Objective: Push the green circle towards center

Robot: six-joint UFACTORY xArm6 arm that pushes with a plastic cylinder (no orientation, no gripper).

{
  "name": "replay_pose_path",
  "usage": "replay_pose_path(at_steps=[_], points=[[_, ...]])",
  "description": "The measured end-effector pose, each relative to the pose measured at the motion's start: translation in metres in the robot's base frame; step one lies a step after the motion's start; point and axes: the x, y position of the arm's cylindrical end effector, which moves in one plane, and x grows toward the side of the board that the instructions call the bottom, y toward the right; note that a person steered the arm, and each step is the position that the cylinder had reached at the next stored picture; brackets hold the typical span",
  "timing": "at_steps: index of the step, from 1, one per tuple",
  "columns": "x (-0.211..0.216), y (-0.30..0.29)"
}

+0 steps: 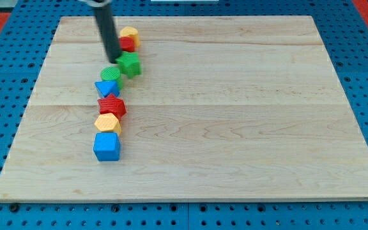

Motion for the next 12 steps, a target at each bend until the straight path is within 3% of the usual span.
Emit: replay_pose_path(at_steps=[2, 3, 4, 6, 9, 10, 12], points=[[0.019, 0.075], [0.005, 0.015], [0.005, -0.008], [0.043, -0.053], [0.066, -0.011], [0.071, 0.033], [0.141, 0.084]])
